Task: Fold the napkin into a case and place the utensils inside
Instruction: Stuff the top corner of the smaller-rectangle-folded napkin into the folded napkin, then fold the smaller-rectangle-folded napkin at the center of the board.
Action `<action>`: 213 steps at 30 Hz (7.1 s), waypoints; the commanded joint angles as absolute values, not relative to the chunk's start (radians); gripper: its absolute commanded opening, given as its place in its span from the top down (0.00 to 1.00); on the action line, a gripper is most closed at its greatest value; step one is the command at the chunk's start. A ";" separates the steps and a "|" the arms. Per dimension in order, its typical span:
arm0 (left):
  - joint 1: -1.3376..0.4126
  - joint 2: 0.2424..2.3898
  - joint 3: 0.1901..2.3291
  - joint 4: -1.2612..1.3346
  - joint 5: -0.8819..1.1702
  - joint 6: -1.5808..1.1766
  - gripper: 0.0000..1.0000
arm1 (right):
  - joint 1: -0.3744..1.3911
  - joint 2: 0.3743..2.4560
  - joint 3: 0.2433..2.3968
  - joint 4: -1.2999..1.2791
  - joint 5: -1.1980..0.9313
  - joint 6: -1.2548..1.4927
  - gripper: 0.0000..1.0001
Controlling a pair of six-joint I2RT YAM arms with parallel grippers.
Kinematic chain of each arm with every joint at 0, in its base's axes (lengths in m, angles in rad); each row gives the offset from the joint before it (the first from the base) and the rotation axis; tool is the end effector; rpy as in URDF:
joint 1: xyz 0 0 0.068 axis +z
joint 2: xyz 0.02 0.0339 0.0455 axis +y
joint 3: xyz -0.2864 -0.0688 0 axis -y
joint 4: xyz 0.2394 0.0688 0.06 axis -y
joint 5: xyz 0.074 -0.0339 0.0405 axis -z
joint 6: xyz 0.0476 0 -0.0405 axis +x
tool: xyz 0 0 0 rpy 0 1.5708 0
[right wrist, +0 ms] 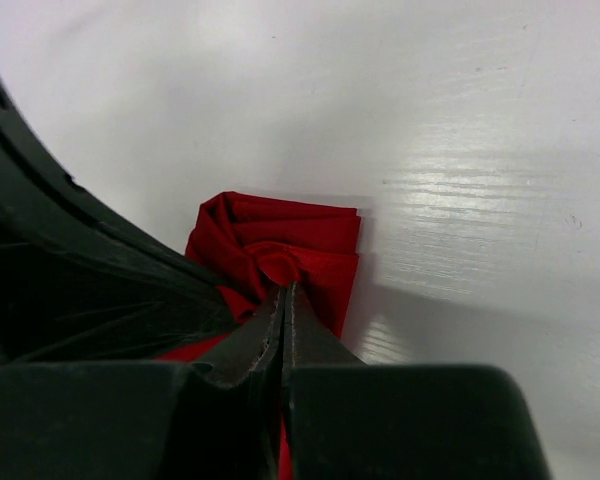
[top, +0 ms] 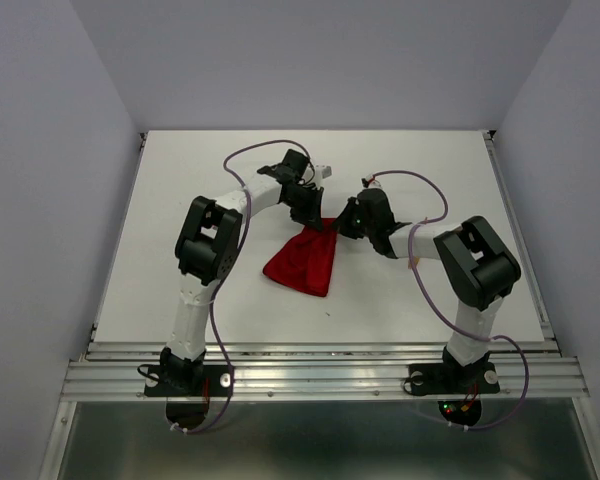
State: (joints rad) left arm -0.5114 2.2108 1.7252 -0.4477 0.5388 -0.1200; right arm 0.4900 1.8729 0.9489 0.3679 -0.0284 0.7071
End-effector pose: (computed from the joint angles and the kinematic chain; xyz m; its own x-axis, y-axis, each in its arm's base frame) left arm 0.4233 -0.2656 0.1922 -0.7779 0.3187 -0.5415 0.5976 0.6418 -0.4806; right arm 0.3528 0.1897 0.1679 -0.6735 0.3767 -0.6360 -0.0713 0.8233 0.5631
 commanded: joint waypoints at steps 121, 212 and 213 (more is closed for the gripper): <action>-0.558 2.178 1.717 -0.380 0.454 -0.241 1.00 | 0.480 1.844 1.009 0.302 -0.040 0.756 0.99; -0.560 1.646 0.922 -0.201 0.325 -0.456 0.51 | 0.480 1.993 1.172 0.049 -0.035 0.733 0.99; -0.560 1.644 0.923 -0.201 0.325 -0.456 0.55 | 0.480 1.994 1.172 0.048 -0.035 0.733 0.99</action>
